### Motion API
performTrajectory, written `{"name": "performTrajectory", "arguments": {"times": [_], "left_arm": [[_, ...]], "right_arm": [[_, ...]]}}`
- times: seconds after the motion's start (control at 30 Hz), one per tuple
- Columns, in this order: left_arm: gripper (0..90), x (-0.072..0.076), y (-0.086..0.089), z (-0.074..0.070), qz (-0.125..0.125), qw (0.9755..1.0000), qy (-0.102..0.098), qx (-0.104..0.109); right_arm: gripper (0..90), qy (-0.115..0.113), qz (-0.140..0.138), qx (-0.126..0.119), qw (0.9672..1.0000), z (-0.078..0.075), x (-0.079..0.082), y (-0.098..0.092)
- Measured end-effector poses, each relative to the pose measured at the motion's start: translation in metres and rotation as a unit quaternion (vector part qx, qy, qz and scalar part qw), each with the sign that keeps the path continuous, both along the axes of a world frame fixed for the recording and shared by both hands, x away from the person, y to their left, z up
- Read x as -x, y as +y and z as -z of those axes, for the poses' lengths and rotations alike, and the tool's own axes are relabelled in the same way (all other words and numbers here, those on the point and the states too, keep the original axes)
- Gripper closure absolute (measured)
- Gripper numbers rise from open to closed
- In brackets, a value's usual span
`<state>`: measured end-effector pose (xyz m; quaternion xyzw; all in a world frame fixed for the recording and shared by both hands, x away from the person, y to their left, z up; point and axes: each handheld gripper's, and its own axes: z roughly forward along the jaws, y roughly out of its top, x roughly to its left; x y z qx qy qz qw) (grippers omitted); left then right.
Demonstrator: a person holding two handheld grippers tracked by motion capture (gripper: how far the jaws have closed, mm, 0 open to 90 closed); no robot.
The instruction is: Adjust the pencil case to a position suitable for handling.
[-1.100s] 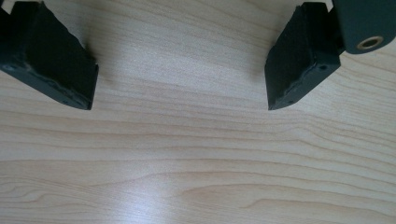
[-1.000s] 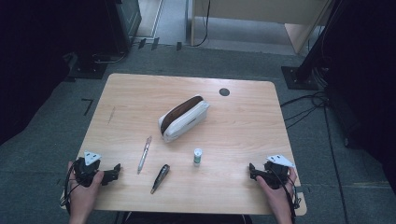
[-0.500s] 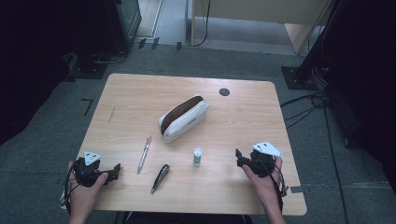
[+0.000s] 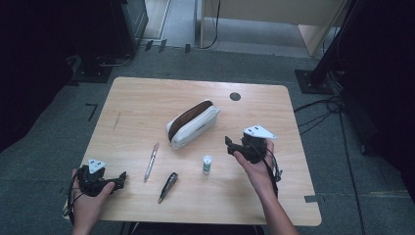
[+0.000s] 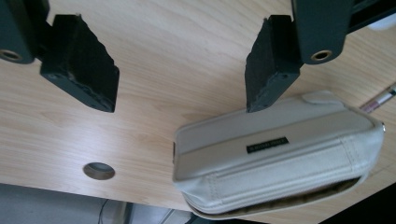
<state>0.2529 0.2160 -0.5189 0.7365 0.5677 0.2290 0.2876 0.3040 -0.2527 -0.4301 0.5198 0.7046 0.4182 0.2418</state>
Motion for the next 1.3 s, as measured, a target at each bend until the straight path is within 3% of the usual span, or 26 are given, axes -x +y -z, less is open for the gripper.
{"name": "performTrajectory", "arguments": {"times": [0.33, 0.47, 0.57, 0.87, 1.3], "left_arm": [[0.0, 0.0, 0.0, 0.0, 0.0, 1.0, 0.0, 0.0], [0.0, 0.0, 0.0, 0.0, 0.0, 1.0, 0.0, -0.001], [0.0, 0.0, 0.0, 0.0, 0.0, 1.0, 0.0, -0.001], [0.0, 0.0, 0.0, 0.0, 0.001, 1.0, 0.0, -0.001], [0.0, 0.0, 0.0, 0.0, 0.003, 1.0, 0.0, 0.0]], "right_arm": [[10.0, 0.017, 0.008, 0.001, 0.9998, -0.013, -0.041, 0.031], [2.9, 0.034, 0.009, -0.017, 0.9992, -0.017, -0.055, 0.035], [0.3, 0.038, 0.009, -0.016, 0.9991, -0.018, -0.062, 0.04], [0.0, 0.057, 0.009, -0.016, 0.9982, -0.018, -0.081, 0.057], [0.0, 0.095, 0.016, -0.042, 0.9945, -0.015, -0.104, 0.077]]}}
